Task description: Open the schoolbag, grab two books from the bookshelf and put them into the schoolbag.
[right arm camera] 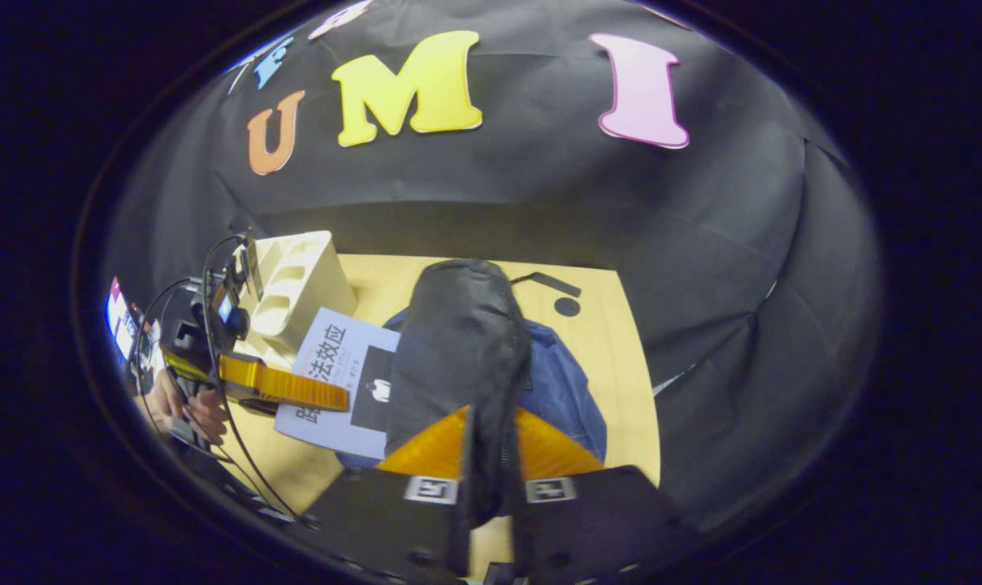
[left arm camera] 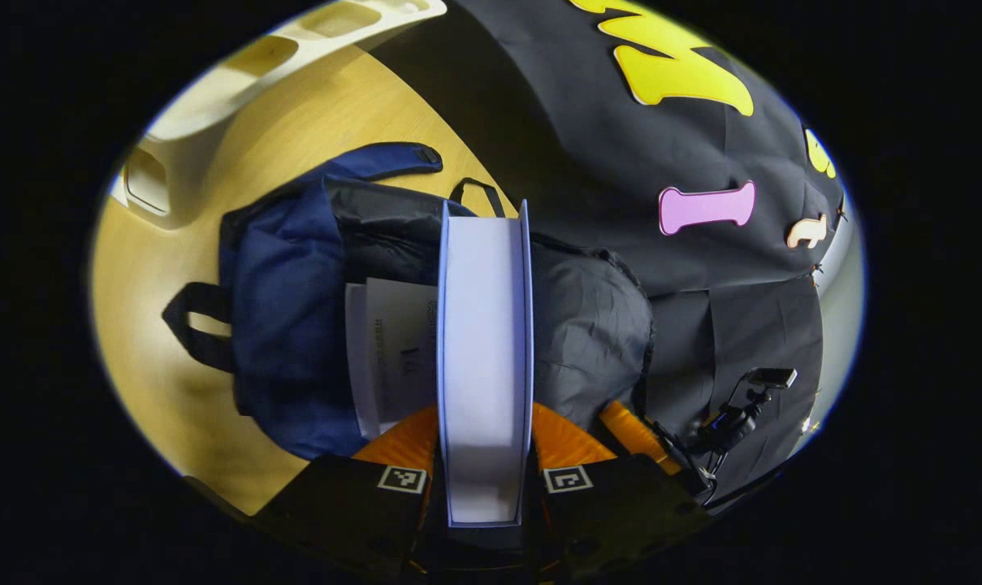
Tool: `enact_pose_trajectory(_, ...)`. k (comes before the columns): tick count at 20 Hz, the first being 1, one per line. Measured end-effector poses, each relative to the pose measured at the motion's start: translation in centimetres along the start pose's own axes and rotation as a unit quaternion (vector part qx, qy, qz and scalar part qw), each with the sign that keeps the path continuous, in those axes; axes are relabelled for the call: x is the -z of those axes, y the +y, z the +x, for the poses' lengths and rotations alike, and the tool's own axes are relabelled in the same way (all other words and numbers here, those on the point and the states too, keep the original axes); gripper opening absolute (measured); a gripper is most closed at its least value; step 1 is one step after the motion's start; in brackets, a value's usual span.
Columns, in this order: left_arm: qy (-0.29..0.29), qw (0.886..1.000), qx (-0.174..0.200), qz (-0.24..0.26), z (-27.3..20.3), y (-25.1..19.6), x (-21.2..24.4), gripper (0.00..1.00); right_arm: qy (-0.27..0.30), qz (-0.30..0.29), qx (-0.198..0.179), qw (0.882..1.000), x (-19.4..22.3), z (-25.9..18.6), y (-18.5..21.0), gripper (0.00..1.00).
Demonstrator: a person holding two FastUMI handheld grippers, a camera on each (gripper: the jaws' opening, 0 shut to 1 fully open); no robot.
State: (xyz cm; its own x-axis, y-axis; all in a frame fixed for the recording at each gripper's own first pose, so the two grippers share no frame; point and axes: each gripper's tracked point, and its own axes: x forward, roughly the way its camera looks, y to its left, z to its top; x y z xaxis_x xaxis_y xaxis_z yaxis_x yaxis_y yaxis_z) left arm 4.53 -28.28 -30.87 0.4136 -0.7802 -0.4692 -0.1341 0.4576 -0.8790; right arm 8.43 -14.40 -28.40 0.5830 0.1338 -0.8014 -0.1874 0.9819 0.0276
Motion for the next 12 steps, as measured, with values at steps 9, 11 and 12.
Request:
enact_pose_trajectory(9, -0.011, 0.998, 0.048, -0.033, 5.1, -0.6, 0.6, 0.39, -0.017, 0.024, -0.020, 0.999, -1.7, -1.2, -0.5, 0.00)
enact_pose_trajectory(11, -0.012, 0.997, 0.062, -0.044, 6.1, -0.3, 0.7, 0.39, -0.026, 0.011, -0.018, 0.999, -2.3, -1.7, -0.4, 0.00)
enact_pose_trajectory(12, -0.011, 0.996, 0.067, -0.049, 6.7, 0.0, 0.9, 0.40, -0.028, 0.004, -0.017, 0.999, -2.4, -1.7, -0.4, 0.00)
